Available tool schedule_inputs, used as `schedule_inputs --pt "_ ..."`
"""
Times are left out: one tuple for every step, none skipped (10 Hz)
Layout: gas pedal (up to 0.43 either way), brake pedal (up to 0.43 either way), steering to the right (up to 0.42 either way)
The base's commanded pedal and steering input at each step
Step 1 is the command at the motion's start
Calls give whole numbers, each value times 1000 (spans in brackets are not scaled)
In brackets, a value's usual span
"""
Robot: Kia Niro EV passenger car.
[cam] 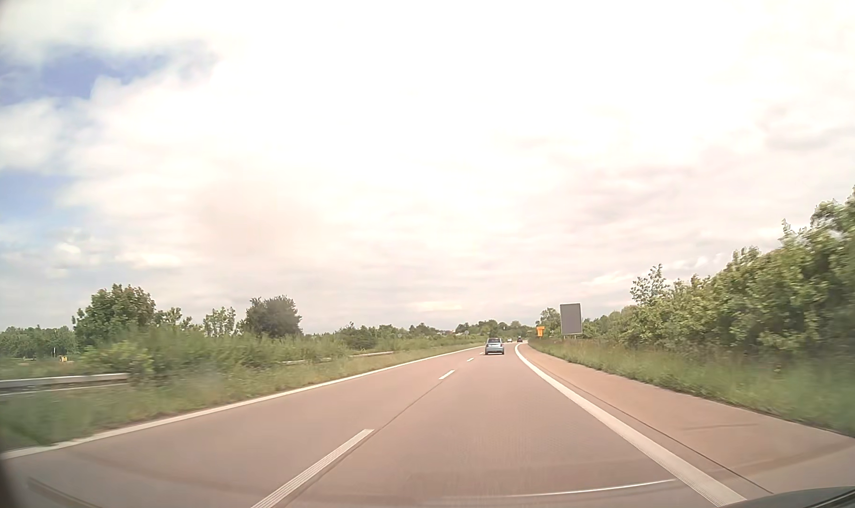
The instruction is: Follow the waypoints while adhering to traffic rules and regulations
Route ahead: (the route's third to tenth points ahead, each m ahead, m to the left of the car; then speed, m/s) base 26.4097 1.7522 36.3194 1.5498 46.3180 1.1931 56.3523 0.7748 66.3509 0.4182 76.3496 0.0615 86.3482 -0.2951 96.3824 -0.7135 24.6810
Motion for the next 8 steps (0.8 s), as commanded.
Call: schedule_inputs --pt "197 0 3" --pt "197 0 3" --pt "197 0 3" --pt "197 0 3" --pt "197 0 2" --pt "197 0 3" --pt "197 0 3" --pt "189 0 3"
